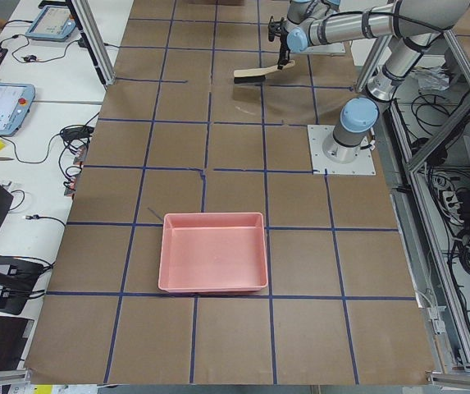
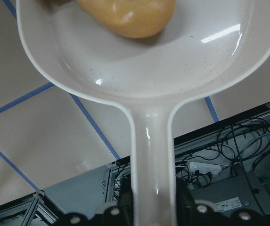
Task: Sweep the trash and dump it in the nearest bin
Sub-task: 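Tip the dustpan over the white bin with the right gripper, then bring the empty dustpan back to the table center with the right gripper, then lower the brush onto the table and open the left gripper, then set the dustpan down and open the right gripper while the left rises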
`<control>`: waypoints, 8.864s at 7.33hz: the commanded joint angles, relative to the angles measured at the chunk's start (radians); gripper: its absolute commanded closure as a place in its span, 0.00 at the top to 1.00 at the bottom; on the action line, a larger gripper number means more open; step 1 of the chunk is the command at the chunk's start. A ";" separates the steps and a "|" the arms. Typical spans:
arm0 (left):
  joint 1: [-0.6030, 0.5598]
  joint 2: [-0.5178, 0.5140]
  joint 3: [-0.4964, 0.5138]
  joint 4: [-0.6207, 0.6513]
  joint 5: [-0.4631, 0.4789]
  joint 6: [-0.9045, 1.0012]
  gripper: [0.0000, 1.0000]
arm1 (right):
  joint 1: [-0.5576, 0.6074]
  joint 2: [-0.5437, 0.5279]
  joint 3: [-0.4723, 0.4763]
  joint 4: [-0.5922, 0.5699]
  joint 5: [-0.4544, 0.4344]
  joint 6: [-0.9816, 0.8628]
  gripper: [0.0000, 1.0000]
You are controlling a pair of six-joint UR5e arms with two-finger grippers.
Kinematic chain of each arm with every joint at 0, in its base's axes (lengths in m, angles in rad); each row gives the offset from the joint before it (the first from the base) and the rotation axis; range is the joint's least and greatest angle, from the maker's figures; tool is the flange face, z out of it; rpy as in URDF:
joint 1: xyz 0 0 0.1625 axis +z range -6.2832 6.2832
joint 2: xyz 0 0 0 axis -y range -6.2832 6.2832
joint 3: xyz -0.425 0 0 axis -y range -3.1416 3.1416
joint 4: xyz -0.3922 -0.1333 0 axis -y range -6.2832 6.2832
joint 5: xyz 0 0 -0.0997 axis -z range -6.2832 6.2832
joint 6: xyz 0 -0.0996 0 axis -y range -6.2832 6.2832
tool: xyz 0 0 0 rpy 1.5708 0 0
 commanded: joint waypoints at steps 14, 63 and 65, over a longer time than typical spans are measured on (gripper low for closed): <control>-0.126 0.019 -0.065 0.016 0.078 -0.131 0.00 | 0.292 -0.537 0.749 0.034 0.506 0.951 0.00; 0.704 0.000 0.563 -0.674 -0.041 0.827 1.00 | 1.254 -0.183 0.648 -0.350 0.385 2.468 0.77; 0.704 0.000 0.559 -0.674 -0.044 0.826 1.00 | 1.201 -0.266 0.507 -0.052 0.388 2.424 0.76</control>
